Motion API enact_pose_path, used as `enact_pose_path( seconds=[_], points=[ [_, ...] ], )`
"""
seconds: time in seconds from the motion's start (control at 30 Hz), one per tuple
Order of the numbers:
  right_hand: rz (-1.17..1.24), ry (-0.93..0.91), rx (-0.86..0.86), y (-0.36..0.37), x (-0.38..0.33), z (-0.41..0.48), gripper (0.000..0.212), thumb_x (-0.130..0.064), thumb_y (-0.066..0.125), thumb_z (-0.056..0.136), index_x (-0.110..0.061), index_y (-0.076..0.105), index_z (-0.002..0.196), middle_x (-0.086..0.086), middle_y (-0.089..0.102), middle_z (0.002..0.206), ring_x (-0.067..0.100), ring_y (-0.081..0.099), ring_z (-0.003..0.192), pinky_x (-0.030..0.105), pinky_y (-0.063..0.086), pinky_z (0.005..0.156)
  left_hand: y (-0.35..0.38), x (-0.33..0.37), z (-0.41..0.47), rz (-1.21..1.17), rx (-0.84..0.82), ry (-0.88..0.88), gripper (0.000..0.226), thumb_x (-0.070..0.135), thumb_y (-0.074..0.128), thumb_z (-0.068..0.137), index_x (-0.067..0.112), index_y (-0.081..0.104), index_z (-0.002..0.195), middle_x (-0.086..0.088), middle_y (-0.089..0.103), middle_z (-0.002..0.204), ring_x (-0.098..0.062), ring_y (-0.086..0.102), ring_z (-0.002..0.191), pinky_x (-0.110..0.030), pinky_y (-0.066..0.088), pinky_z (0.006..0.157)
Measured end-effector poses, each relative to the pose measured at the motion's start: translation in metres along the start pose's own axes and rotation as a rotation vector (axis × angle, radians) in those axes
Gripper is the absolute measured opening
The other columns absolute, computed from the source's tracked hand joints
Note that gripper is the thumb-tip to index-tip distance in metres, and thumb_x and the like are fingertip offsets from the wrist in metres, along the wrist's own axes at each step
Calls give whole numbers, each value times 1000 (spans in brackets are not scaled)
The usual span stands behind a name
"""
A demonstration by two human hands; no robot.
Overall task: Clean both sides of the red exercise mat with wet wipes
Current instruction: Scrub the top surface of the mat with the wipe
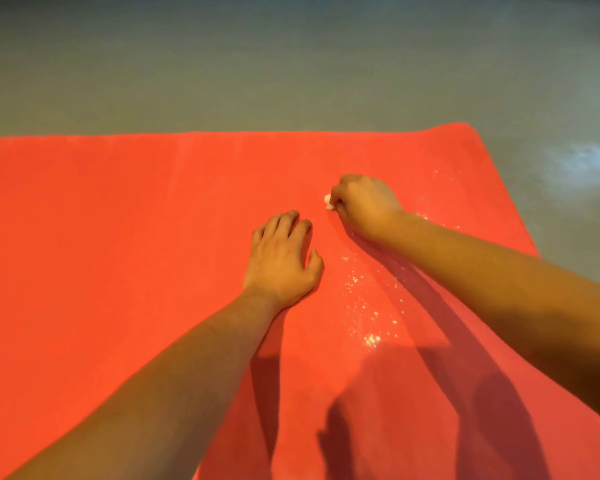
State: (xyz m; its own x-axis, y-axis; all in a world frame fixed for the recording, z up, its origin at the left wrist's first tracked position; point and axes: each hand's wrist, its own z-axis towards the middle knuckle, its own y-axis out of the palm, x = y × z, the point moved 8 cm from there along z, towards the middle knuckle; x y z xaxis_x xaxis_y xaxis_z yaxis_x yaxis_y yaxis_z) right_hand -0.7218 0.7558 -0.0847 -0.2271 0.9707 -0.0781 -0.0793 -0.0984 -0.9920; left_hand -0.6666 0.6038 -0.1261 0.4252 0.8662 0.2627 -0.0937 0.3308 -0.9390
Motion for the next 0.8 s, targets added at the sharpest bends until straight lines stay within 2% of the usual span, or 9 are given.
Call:
enact_pose_path(
  seconds=[0.1,0.2,0.4,0.53,0.7,0.8],
  points=[
    [-20,117,-9,2,12,31,25,-12,61,84,-19,76,102,11,67,107,37,65,98,35,43,70,-1,0,0,-20,0,1,52,42,55,83,21,60,131,-2,51,147,-26,44,135,-45,38,107],
    [-44,130,-45,-1,3,24,24,-9,61,84,-17,76,102,11,67,108,37,65,98,36,45,71,-2,0,0,-24,-8,-6,53,41,56,81,22,60,130,-2,51,146,-25,44,135,-45,38,107],
    [2,-104,-13,-12,-40,-76,15,-20,62,85,-25,75,90,-1,63,86,28,66,86,32,44,60,-1,-3,3,-27,6,-2,48,35,50,80,23,61,125,-2,53,144,-25,45,134,-44,39,104],
    [34,-208,-56,-13,-51,-116,11,-24,64,84,-28,74,88,-5,61,83,24,63,86,35,49,59,0,-2,3,-31,15,10,50,34,45,80,23,61,126,-3,53,144,-25,45,134,-45,39,105],
    [16,-38,-79,-6,-26,-47,22,-15,63,83,-25,77,97,3,65,96,34,65,92,34,43,66,-1,-2,4,-31,9,11,54,35,43,78,22,61,127,-2,53,142,-25,46,133,-46,40,104],
    [-16,49,-66,-2,-17,-28,22,-11,62,84,-20,76,98,7,63,100,36,65,89,35,43,65,-1,-1,4,-35,4,15,54,35,42,78,21,61,127,-2,53,142,-25,46,133,-46,41,103]
  ],
)
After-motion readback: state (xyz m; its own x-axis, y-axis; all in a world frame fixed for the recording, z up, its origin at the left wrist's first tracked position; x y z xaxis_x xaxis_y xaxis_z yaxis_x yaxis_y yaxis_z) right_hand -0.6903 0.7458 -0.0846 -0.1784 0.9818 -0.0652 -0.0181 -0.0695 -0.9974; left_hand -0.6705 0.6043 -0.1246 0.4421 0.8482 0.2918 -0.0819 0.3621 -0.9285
